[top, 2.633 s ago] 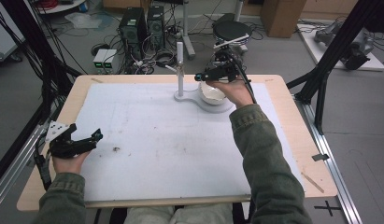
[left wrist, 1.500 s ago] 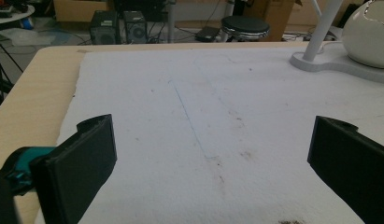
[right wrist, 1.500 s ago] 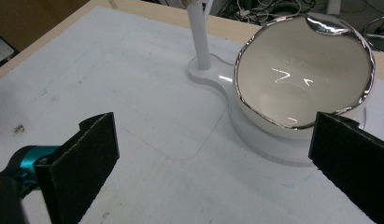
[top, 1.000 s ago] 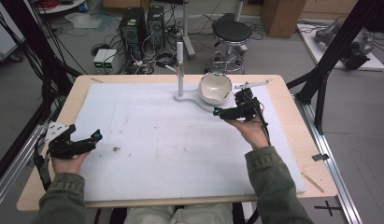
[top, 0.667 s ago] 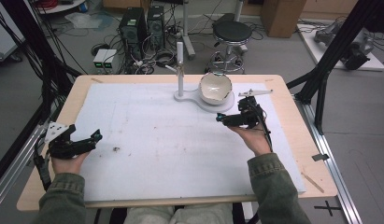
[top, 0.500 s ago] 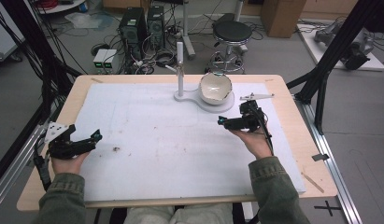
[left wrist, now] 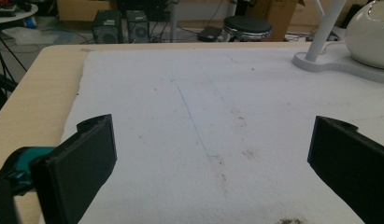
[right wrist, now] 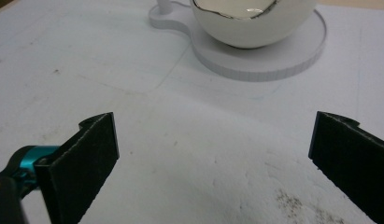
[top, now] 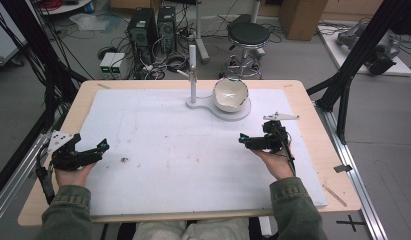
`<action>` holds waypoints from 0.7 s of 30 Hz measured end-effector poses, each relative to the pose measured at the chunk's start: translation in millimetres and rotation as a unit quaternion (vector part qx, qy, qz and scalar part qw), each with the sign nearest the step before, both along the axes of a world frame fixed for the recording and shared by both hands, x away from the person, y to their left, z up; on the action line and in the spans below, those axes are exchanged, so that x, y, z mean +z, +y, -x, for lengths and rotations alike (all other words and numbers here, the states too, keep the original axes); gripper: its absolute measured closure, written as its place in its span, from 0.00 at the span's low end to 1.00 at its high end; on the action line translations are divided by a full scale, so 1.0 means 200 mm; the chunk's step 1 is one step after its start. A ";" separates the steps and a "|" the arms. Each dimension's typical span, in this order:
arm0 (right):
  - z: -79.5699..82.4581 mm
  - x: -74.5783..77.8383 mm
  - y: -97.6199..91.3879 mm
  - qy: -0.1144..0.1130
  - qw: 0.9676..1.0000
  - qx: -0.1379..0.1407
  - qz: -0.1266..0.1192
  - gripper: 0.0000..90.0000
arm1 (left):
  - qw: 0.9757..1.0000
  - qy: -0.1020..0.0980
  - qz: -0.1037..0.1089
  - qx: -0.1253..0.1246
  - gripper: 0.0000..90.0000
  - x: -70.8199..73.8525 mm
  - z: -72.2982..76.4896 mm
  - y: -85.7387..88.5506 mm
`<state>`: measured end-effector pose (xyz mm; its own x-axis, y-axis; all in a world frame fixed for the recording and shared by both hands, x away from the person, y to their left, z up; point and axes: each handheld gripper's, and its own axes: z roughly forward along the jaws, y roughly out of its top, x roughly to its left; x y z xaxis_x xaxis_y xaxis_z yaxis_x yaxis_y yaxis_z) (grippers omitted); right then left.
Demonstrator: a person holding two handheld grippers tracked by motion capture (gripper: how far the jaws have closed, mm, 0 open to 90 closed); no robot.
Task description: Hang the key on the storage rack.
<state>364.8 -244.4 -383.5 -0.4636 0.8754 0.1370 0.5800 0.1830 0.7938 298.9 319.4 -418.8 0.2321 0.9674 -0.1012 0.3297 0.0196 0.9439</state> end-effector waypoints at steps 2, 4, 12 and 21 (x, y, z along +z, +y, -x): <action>0.01 -0.02 -0.02 0.002 1.000 -0.015 0.005 0.01 | 1.000 -0.002 0.002 0.000 0.02 0.00 0.00 0.00; 0.01 -0.03 -0.04 0.001 1.000 -0.025 0.001 0.01 | 1.000 -0.002 0.002 0.000 0.02 0.00 0.00 0.00; 0.08 -0.09 -0.07 -0.027 0.999 -0.045 0.009 0.01 | 1.000 -0.001 0.001 0.000 0.02 0.00 0.01 0.00; 0.11 -0.12 -0.11 -0.076 0.995 -0.070 -0.006 0.01 | 1.000 -0.003 0.003 -0.006 0.02 0.00 0.01 0.00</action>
<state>342.6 -266.3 -408.0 -0.3537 0.9314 0.0860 0.4728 0.0987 0.8756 296.9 319.0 -417.9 0.2437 0.9641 -0.1053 0.3238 0.0214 0.9459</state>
